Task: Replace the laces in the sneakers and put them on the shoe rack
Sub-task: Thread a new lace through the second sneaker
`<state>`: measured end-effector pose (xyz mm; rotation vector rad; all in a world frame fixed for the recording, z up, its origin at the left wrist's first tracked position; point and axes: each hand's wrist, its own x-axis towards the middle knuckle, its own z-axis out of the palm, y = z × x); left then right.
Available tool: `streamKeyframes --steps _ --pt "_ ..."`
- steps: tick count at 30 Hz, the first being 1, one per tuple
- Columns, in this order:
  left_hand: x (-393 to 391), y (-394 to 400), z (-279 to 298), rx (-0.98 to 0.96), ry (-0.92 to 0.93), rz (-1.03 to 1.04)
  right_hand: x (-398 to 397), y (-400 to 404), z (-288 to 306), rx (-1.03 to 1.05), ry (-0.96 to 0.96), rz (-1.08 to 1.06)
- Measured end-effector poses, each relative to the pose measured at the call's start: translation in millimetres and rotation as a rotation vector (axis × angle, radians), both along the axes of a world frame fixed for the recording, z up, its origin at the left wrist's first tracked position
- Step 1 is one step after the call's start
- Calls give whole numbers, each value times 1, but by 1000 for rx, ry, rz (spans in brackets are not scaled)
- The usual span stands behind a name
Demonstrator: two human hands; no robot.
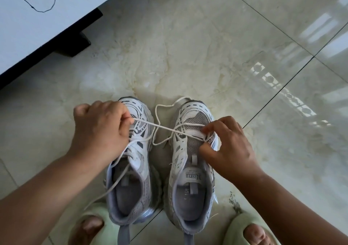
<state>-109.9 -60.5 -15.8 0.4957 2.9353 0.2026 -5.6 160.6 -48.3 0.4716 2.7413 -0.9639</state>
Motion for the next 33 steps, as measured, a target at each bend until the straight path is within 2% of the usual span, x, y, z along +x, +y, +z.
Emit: streamKeyframes --steps 5,9,14,15,18,20,27,33 --pt "9 13 3 228 -181 -123 -4 -3 0 1 51 40" --pt "22 39 -3 247 -258 -286 -8 -7 -4 -32 80 15" --pt "29 70 -12 389 -418 -193 -8 -2 -12 -165 123 -58" --pt "30 75 -12 387 -398 -212 -7 0 -13 -201 135 -68" --pt "35 85 -16 221 -165 -371 -6 3 -11 -298 135 -108" --pt "33 89 -19 151 -68 -401 -4 5 -10 -319 138 -104" --pt "27 94 -17 147 -41 -568 -3 3 -13 -265 183 -46" --pt "26 68 -10 4 -40 -386 -4 6 -12 -182 131 -29"
